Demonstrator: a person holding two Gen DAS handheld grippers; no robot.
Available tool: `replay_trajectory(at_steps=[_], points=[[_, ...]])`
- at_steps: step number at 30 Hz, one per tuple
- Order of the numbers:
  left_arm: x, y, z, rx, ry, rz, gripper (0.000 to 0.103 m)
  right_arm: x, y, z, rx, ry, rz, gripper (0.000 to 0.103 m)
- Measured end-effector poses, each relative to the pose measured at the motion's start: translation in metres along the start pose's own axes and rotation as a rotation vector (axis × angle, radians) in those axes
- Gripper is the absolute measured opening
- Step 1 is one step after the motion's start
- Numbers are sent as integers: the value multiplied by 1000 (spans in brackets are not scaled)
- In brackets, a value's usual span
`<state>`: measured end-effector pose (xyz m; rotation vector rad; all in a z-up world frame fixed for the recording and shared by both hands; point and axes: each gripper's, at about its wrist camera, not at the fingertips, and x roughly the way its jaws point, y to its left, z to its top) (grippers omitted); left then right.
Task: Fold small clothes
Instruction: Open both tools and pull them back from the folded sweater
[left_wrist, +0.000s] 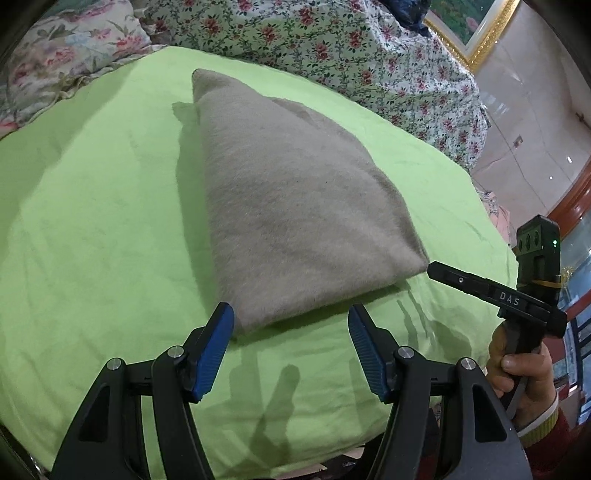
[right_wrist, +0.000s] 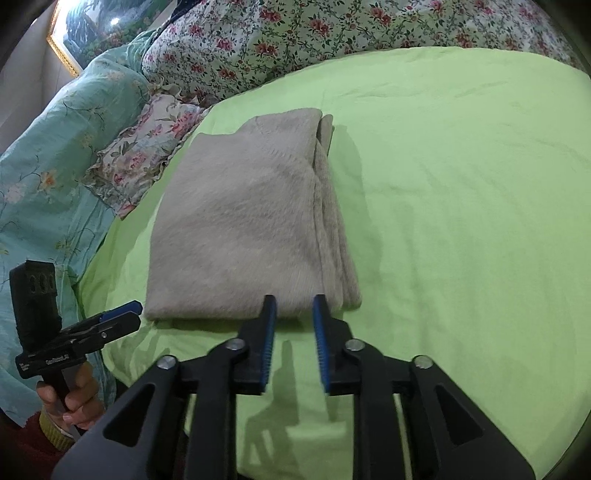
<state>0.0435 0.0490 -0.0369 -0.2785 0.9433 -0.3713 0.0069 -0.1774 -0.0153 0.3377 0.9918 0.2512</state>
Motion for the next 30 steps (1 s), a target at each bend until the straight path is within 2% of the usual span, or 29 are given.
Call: replay_trajectory(at_steps=[10,13,21,23,30], points=[[-17,4,-18,-12,-13,44,65,-7,10,-16,2,1,11,24],[-20,4,-21,-6,-26,73,69,-10,14,-22,-9,-2,8,24],[-19,-1,-30,28,-30,167,75,-17,19,-45,-20,4,-4,32],[-20,-5,-30,41,-33,190,79,-19,20,-49,-20,1,-8,34],[-27,-16,-35,67,-47,234,81,-24,18,-56,-22,-7,-6,41]])
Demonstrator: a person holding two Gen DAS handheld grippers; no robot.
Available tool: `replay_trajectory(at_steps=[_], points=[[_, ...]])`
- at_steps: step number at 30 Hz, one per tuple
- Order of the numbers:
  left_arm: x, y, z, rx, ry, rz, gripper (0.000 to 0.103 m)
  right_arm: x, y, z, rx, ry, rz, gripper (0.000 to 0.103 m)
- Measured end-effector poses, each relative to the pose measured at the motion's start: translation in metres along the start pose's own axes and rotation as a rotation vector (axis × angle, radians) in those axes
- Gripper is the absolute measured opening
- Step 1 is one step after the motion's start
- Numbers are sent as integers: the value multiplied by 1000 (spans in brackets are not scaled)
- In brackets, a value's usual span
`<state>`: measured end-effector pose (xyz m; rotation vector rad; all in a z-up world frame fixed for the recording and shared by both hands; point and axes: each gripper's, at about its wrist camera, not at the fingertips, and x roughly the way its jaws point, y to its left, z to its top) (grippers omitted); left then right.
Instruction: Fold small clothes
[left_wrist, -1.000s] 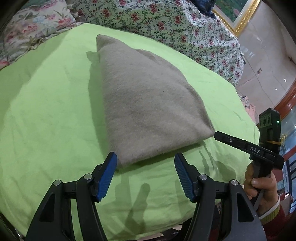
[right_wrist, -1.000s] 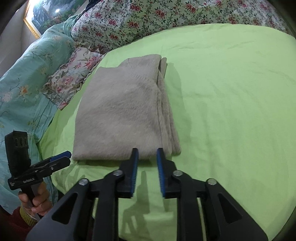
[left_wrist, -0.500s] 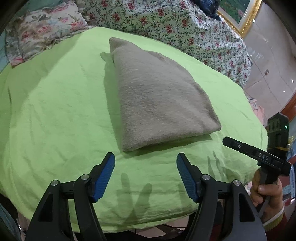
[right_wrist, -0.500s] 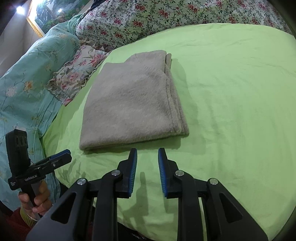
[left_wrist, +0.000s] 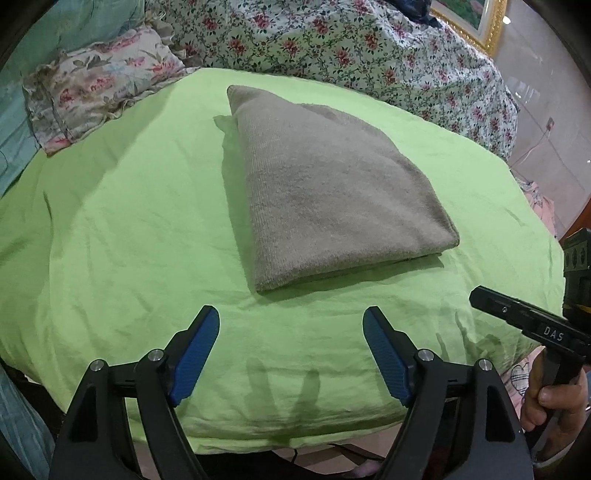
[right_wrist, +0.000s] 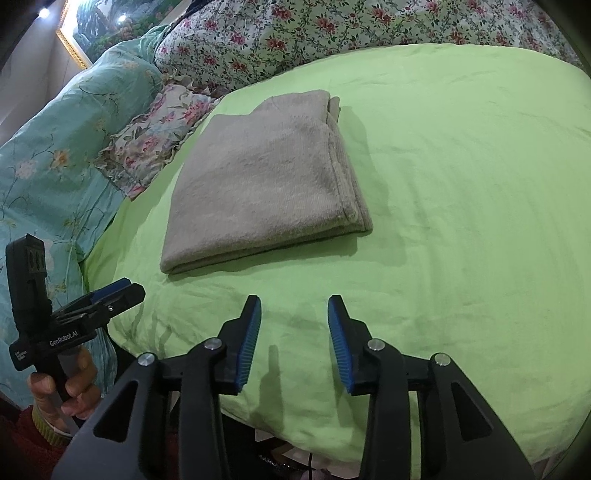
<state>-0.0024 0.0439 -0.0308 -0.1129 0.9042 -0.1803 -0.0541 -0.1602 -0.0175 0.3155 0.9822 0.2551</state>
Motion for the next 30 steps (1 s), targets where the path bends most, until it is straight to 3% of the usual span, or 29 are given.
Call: replay_trajectory(at_steps=[8,18,30], points=[[-7,0,-2,11,-14,8,84,-18,8,-11,-18,-22,-21,52],[-13,9,-11,-5,-16,95,90,-24,23,-24,-69,-2,-37,67],[-24,10,3,16,-79,153,97,-32,32,3,-133,-36,-12,78]])
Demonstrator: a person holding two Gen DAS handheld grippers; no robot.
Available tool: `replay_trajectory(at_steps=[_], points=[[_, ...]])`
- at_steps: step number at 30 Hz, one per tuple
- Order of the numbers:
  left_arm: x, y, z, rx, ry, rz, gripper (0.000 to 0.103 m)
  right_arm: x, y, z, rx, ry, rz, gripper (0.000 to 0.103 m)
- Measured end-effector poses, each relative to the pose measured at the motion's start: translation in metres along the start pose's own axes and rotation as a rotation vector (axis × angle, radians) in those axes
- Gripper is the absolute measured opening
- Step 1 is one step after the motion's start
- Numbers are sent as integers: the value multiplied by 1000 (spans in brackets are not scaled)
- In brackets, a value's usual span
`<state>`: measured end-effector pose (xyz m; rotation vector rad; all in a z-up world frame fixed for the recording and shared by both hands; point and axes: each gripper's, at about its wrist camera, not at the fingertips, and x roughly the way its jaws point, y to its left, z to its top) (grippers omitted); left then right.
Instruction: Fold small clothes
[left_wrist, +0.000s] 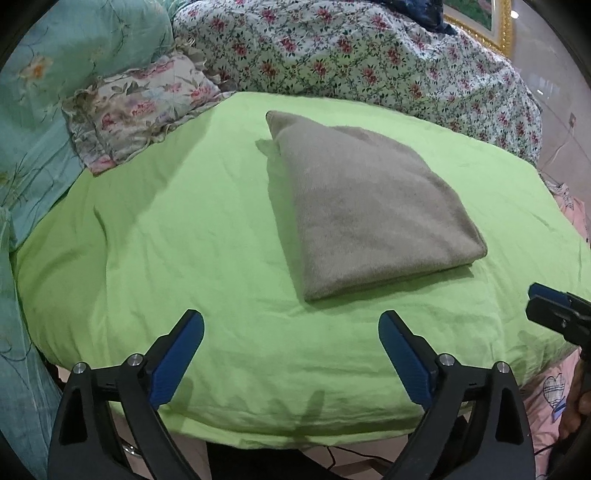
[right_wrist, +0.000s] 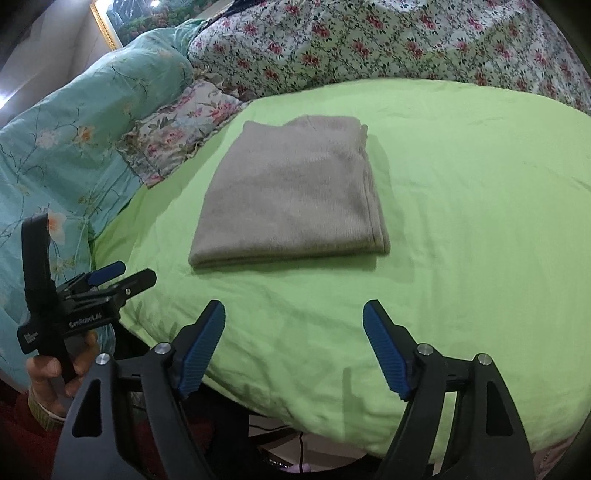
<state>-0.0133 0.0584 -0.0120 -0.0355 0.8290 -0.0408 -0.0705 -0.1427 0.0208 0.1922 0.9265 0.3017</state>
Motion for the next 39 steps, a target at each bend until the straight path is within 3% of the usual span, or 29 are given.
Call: replay_trajectory(at_steps=[10,21,27,28,29,32,36,39], points=[[34,3,62,-48,-1,-101,102,36,-30,82,68,-85,34,78],[108,20,128,-101,48,-66,102,126,-76,174,169,-36,86,74],[135,36,147,-170,74,-57,102,179,-96,203,219,30,122,60],[140,38,149,-174,79,-50,102,188,-97,208,226,44,139,51],[143,39,149,-178,84,-45,102,195,-99,210,235,55,154,27],[152,42,155,-194,101,-43,102,199,-96,218,223,48,159,8],[153,32,158,-150,83,-4,103,165,-90,218,190,-102,151,8],[163,28,156,-144,99,-12,103,183,-94,208,186,-47,70,8]])
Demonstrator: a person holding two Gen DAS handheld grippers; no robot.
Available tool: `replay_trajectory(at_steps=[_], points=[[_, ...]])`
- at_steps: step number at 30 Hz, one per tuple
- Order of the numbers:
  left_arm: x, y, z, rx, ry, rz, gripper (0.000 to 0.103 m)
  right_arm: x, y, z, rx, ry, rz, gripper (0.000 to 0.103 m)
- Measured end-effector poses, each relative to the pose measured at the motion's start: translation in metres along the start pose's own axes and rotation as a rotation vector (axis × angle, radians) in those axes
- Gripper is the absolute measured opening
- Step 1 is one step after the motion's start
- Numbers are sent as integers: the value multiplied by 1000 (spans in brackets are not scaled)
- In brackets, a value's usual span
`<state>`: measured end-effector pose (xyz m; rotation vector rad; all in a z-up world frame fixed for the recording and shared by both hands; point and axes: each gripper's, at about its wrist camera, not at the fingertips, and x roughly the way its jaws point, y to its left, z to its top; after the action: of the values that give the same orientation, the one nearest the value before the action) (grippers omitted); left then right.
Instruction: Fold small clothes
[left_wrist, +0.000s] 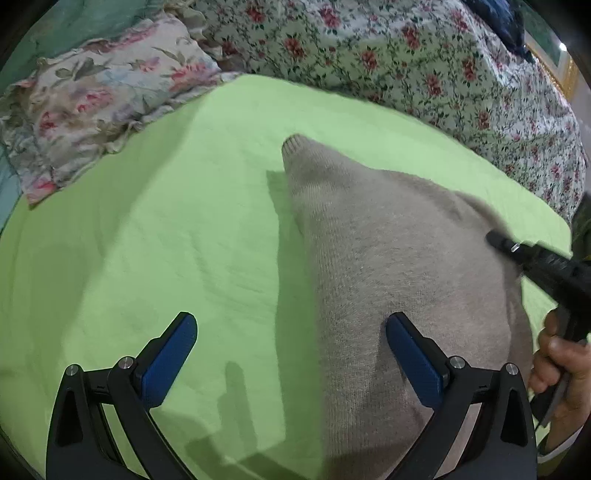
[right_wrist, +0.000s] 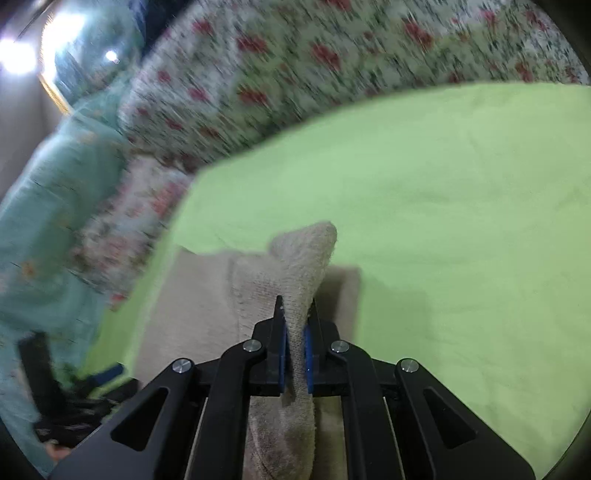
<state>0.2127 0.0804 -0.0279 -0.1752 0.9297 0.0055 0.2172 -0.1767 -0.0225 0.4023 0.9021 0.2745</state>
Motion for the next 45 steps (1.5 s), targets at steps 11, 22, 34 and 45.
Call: replay_trajectory(at_steps=[11,22,34,45], points=[[-2,5,-4,-39,21,-16,103,-34,-5,-8,69,-16,-72,16],[-59,-14,-60,90,14,-2,102,-91,40,-87,-45,25,-40,45],[-91,-19,-113,179,28,80,102,-138,62,-142,-193,16,-113,92],[-113,-22,-130,198,10,79,102,-144,72,-169,-243,44,-139,96]])
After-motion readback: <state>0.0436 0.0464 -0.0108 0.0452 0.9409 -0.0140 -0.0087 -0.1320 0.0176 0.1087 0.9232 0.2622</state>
